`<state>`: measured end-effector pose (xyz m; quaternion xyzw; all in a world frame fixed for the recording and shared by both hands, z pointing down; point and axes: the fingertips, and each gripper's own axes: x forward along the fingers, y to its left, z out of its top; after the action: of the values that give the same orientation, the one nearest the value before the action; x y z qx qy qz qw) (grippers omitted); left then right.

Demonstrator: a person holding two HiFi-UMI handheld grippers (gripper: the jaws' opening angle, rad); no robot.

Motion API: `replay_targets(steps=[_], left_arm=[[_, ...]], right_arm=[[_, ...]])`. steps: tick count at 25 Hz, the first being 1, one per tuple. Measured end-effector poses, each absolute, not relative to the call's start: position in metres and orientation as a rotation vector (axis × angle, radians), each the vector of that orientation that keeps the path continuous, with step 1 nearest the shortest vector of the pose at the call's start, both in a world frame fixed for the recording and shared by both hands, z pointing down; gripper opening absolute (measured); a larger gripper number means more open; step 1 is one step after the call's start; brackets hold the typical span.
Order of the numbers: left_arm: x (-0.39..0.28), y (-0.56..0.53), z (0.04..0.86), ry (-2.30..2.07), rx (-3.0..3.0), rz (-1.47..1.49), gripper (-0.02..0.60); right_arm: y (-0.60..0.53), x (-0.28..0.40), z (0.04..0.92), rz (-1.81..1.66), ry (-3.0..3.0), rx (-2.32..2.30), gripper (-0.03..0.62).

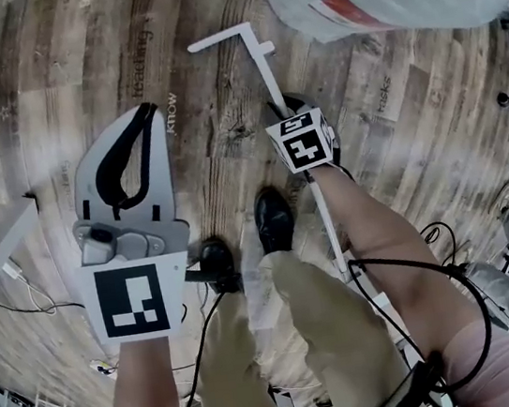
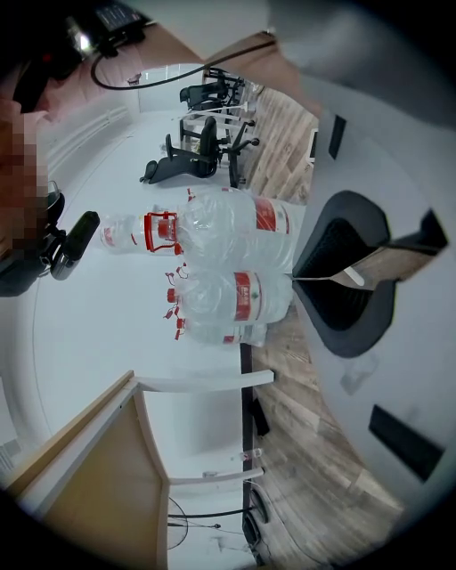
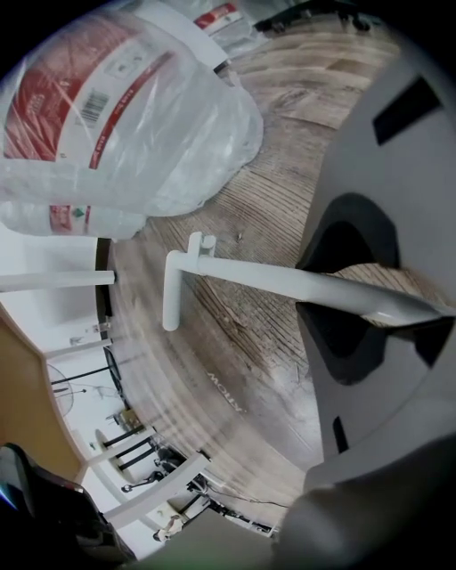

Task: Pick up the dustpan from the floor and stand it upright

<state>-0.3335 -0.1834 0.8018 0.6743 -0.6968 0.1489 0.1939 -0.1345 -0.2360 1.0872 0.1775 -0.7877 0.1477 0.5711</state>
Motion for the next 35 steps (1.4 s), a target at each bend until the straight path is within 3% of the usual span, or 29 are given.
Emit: replay_targets(steps=[14,24,35], left_arm=[[-0.327,-0.188,0.623,-2.033,1.946,0.317,0.015],[-0.294,-0.156,0.464,-2.064,2.048,0.243,0.015],[-0.234,-0.103,0.347,-1.958,2.239,0.234,0.015]], right_arm=[[-0.255,-0.142,0.872,0.269,-2.023,0.556,0.095],[-0.238,-0.093,0.693,0.215,-2.116,0.755,0.086],[-0.191,-0.014,0.560,0.196,-2.159,0.950,0.083]])
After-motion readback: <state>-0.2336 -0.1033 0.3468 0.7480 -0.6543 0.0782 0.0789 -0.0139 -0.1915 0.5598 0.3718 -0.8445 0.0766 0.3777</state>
